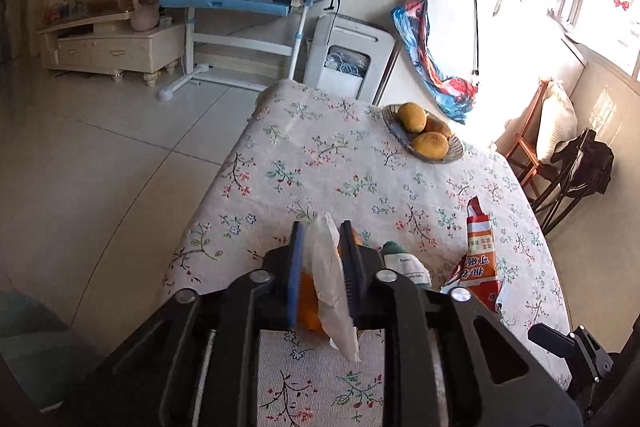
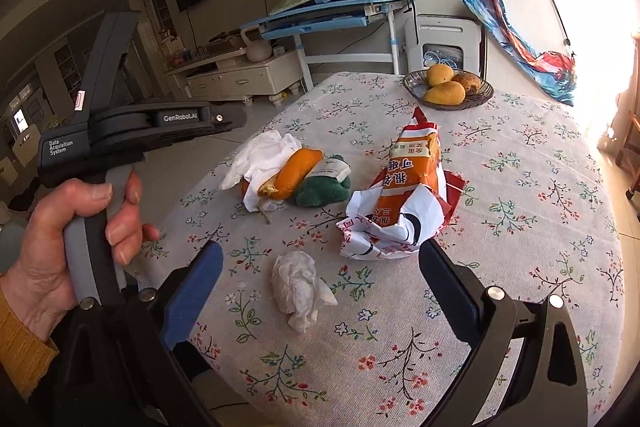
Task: Collect trash
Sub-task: 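Grasp the white tissue with the left gripper while the right gripper nears the plush toy, then grasp the green plush toy with the right gripper and lift it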
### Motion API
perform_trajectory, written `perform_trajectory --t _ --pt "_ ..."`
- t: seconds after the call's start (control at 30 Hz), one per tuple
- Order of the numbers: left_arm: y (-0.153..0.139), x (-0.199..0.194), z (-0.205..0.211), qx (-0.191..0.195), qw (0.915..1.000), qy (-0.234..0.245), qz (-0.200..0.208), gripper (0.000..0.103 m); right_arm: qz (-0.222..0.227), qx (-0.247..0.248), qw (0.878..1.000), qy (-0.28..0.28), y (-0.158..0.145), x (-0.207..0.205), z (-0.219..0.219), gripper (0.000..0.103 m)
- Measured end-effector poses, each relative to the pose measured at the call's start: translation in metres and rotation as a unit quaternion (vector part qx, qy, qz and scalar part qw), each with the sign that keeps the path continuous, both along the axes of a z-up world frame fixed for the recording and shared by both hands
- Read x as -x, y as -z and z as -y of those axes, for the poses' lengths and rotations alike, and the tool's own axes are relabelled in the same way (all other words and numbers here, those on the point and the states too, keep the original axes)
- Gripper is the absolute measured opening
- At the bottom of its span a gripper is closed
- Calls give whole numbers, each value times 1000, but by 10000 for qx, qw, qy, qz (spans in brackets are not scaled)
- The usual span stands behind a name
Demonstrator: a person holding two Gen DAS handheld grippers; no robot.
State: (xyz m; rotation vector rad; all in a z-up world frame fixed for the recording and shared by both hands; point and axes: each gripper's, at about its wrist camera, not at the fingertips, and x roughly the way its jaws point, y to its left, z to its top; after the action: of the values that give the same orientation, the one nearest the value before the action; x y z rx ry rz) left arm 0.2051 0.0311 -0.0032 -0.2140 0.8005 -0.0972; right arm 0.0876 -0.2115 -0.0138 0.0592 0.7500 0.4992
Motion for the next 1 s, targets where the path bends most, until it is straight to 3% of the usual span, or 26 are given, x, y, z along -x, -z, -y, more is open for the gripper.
perform_trajectory --t 0.07,0.17,0.23,0.3,0.33,0.37,0.43,0.53,0.7,0.83,1.0 --pt "14 -4 6 -147 9997 -111 -177 58 -14 58 10000 -67 2 1 -4 95" --pt "28 -12 24 -648 9971 28 -388 59 -68 71 9999 -33 5 2 -1 95" --pt "38 -16 34 -956 9940 98 -522 47 -155 46 9998 71 9 0 5 95" --pt "38 -15 38 -1035 9932 200 -499 17 -249 -17 9994 227 11 -3 14 95" --pt "37 -15 41 -1145 9920 251 -477 12 -288 -56 9991 301 12 -5 18 95" --pt "36 -14 41 -1081 9926 309 -461 4 -312 -99 9988 365 12 -6 21 95" --pt "29 -11 38 -860 9952 323 -352 4 -309 -149 9984 439 11 -7 25 95" --pt "8 0 27 -431 9985 320 129 4 -137 -120 9989 437 5 -4 24 95" --pt "-25 24 11 11 9948 308 974 4 185 -19 9996 226 -8 0 11 95" --pt "-33 31 -1 136 9931 79 1162 4 264 74 9996 18 -13 -2 -2 95" --pt "-34 32 -19 315 9933 -143 1103 4 372 213 9989 -194 -20 -19 -23 94"
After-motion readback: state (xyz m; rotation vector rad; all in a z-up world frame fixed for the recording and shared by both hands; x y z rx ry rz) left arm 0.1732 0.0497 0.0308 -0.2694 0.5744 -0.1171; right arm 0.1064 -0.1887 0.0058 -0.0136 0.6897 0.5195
